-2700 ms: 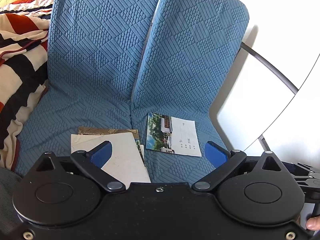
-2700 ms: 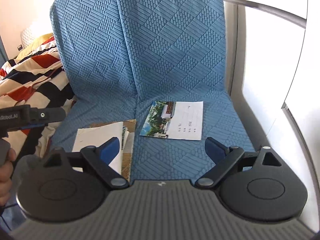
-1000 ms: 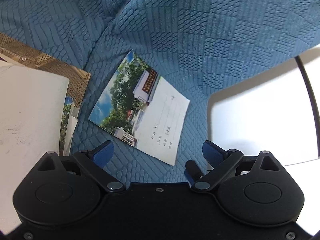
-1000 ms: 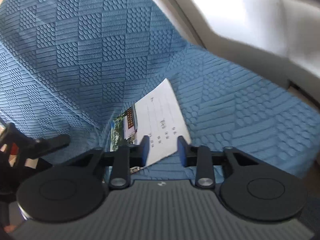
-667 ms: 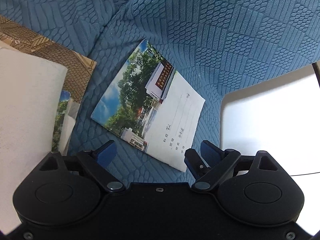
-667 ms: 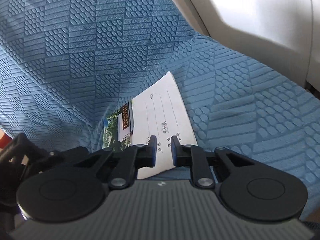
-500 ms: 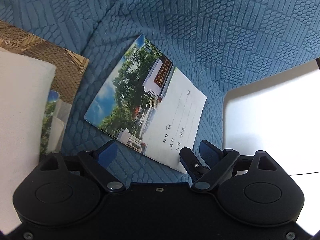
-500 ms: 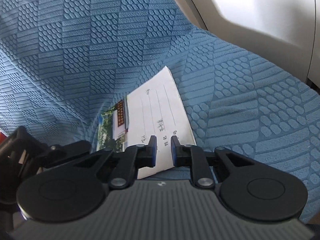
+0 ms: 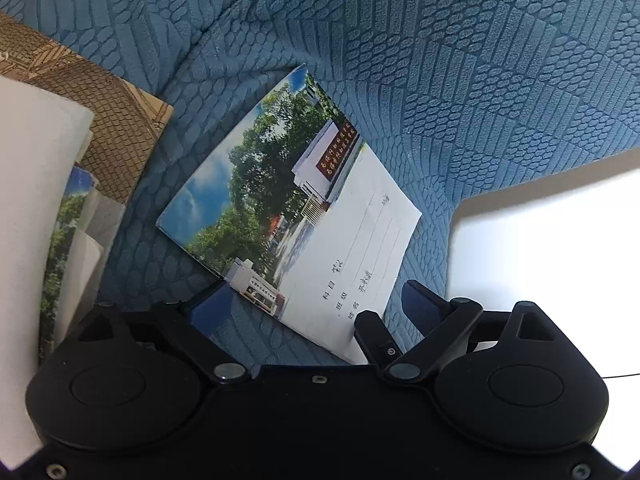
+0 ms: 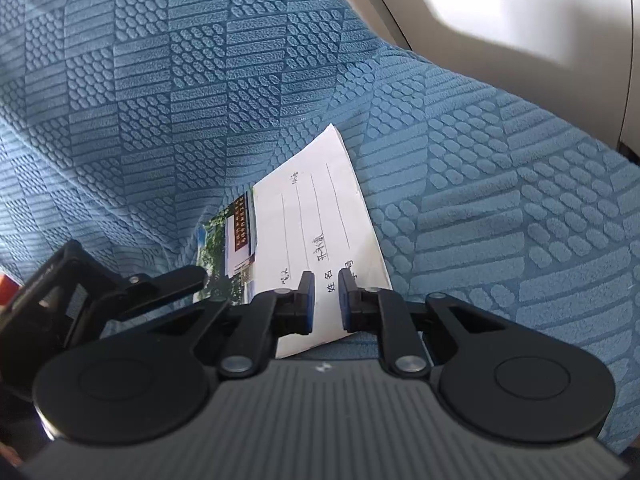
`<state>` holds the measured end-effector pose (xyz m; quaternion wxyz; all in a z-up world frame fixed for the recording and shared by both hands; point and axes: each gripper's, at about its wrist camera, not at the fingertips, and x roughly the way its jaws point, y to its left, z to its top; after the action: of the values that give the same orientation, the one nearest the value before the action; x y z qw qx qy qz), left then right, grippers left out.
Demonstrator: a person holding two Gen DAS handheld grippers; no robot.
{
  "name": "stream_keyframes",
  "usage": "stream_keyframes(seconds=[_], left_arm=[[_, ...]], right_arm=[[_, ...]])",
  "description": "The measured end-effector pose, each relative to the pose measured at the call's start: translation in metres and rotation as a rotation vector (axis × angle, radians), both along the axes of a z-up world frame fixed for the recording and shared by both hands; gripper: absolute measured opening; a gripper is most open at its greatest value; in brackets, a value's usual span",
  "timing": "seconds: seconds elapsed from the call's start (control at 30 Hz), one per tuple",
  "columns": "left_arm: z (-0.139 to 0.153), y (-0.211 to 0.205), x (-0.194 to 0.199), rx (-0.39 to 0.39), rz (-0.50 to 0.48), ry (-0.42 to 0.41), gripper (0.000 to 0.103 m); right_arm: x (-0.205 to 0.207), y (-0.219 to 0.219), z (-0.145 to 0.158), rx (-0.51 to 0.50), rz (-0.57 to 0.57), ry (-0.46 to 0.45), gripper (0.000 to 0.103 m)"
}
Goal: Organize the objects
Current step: 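Lower both tools onto the postcard edge and close them on it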
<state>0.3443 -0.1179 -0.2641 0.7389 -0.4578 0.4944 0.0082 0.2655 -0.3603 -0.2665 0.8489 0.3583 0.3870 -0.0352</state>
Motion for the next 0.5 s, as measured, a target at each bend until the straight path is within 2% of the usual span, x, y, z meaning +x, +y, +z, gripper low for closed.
stream_keyframes(seconds=[0.1,0.17,0.4,0.5], left_arm=[[-0.003,0.002,0.000,-0.037,0.014,-0.013,0.091],[-0.005,0.004,0.001,-0.062,0.023,-0.019,0.090],[-0.004,0.005,0.006,-0.149,0.017,-0.095,0.085],[0.000,0.006,0.011,-0.171,0.027,-0.118,0.085]], right_arm=[[0.000,-0.001,-0.001,0.006,-0.005,0.001,0.014],[-0.002,-0.003,-0.002,0.028,-0.013,-0.003,0.017],[-0.014,-0.001,0.010,0.126,0.020,-0.132,0.019],[-0.016,-0.002,0.007,0.208,0.034,-0.137,0.019]])
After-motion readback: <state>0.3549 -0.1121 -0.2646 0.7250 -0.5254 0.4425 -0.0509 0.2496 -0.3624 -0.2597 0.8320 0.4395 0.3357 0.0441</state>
